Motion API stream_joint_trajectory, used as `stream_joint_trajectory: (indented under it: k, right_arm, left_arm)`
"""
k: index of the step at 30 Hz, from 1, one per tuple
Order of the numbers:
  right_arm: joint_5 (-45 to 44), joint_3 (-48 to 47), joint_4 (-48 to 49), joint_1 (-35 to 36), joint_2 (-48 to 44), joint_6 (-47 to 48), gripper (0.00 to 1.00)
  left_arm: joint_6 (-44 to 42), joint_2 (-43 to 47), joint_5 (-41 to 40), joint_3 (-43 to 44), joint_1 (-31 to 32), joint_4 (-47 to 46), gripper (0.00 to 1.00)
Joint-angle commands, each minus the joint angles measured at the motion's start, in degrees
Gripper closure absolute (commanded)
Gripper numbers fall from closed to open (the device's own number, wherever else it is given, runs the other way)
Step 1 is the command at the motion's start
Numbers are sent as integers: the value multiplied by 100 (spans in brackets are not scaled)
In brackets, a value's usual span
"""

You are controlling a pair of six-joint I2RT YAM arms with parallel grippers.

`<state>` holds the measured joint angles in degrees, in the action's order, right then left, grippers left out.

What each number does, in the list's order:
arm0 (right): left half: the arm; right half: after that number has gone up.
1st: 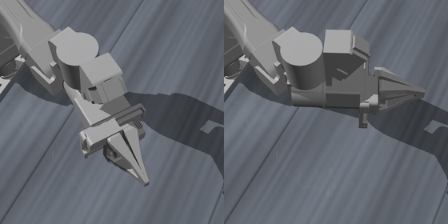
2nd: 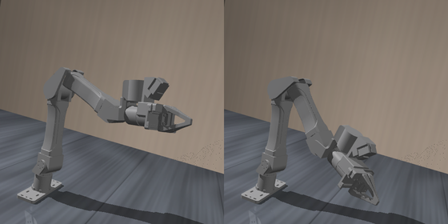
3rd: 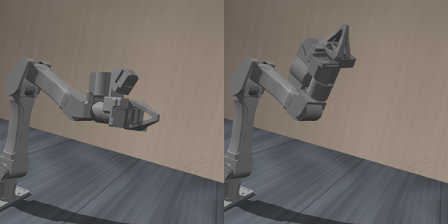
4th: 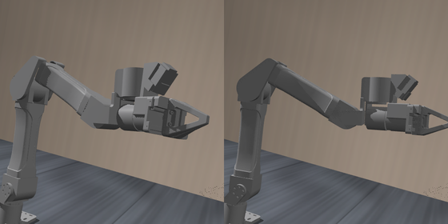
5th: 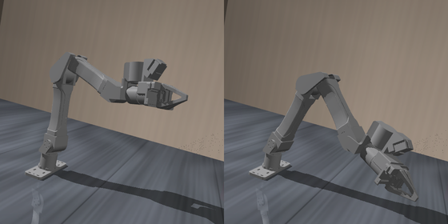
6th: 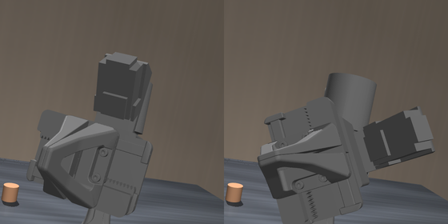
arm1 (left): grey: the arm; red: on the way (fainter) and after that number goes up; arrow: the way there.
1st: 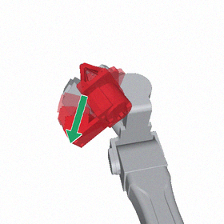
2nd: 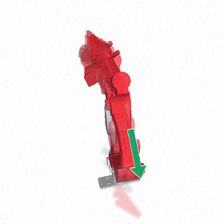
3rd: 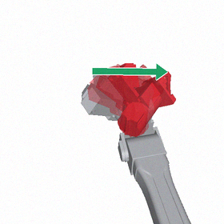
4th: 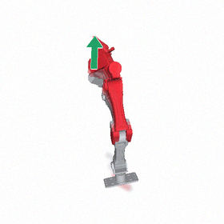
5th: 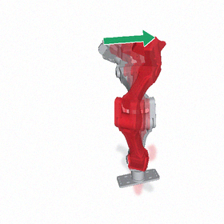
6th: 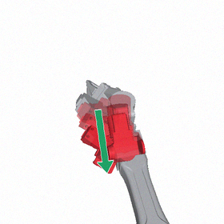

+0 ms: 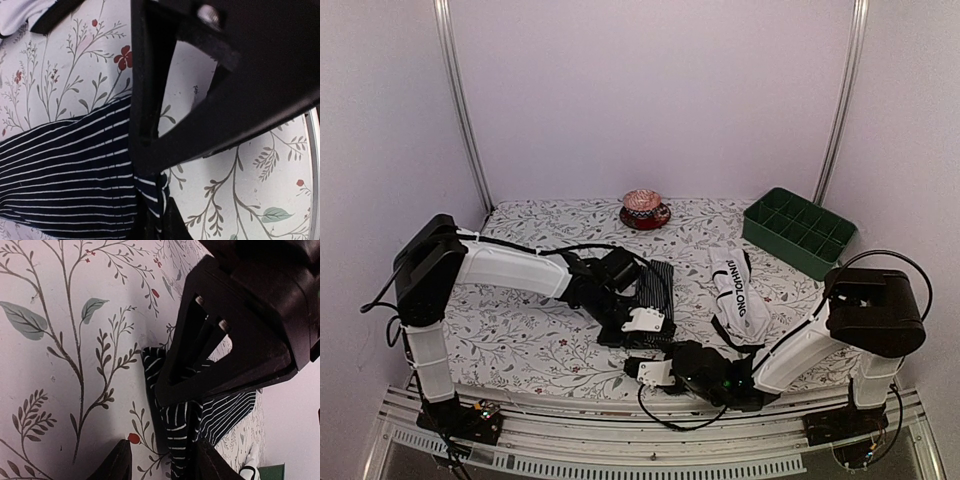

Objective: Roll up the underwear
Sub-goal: Pass from the left arm to the right

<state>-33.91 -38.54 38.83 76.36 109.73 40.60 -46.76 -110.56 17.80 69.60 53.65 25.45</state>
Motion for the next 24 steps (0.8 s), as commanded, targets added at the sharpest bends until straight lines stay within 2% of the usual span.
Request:
stream_joint_trajectory:
  k: [1, 9, 11, 13, 15, 16, 20, 24]
  right_arm:
    - [131, -106, -83, -83, 151, -203, 60]
    - [298, -320, -455, -224, 244, -545, 79]
    - [225, -332, -464, -250, 260, -578, 80]
    - [107, -351, -464, -252, 297, -584, 76]
    - [56, -353, -457, -248, 291, -575, 55]
    - [28, -337, -444, -252, 278, -578, 50]
    - [-206, -338, -329, -253, 367, -506, 47]
    - [-282, -435, -336, -261, 554, -465, 50]
  left_arm:
    - [-16, -132, 119, 82, 141, 121, 94]
    - [-86, -45, 134, 18, 146, 118, 93]
    - [-104, -53, 127, 2, 146, 118, 93]
    - [-122, -53, 118, -20, 154, 118, 93]
    - [-129, -55, 97, -32, 155, 118, 93]
    - [-135, -60, 86, -34, 155, 118, 93]
    - [-165, -42, 109, -52, 155, 123, 93]
    - [-175, -60, 84, -60, 164, 127, 94]
